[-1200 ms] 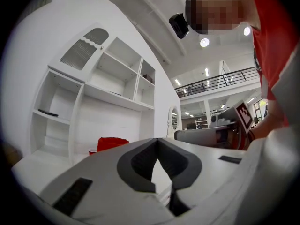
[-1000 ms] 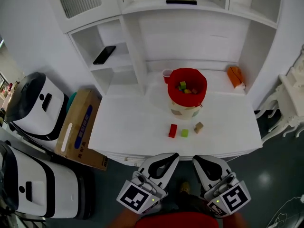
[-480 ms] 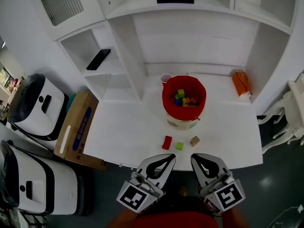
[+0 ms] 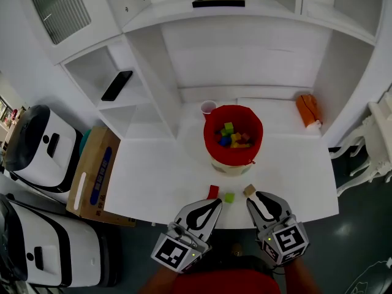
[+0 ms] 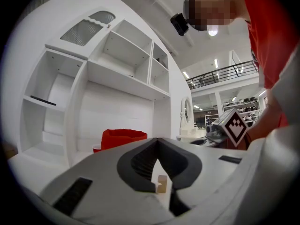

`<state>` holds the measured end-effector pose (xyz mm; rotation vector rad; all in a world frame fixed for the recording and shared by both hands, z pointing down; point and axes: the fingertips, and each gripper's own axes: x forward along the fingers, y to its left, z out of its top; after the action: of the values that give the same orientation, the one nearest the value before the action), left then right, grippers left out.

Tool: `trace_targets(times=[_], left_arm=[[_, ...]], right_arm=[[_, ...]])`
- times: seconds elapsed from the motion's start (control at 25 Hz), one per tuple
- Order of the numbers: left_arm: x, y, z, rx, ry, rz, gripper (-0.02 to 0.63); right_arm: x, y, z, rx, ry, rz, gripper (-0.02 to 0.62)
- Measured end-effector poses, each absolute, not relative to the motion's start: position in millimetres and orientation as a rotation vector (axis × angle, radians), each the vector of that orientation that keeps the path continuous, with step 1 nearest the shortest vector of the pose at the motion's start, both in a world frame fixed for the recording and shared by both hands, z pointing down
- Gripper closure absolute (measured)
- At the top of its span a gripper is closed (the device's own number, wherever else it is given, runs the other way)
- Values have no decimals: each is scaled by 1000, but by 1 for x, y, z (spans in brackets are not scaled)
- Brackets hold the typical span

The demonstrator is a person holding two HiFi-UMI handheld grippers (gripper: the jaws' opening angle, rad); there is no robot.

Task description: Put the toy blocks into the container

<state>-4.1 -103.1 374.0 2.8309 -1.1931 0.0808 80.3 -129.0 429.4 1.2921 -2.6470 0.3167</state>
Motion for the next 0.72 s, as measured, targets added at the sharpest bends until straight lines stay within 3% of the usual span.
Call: trace_targets(times=[0.2, 0.4, 0.64, 0.72], left_arm=[[-14, -112, 385, 2814, -1185, 95, 591], [-18, -120, 388, 2809, -1166, 110, 591], [-13, -127, 390, 2816, -1126, 114, 591], [-10, -129, 391, 2818, -1114, 114, 591]], right_arm=[[86, -151, 483, 1264, -2494, 404, 388], [85, -164, 523, 1233, -2383, 453, 375], [82, -172, 543, 1220, -2314, 465, 377], [81, -173, 544, 1223, -2316, 449, 442]])
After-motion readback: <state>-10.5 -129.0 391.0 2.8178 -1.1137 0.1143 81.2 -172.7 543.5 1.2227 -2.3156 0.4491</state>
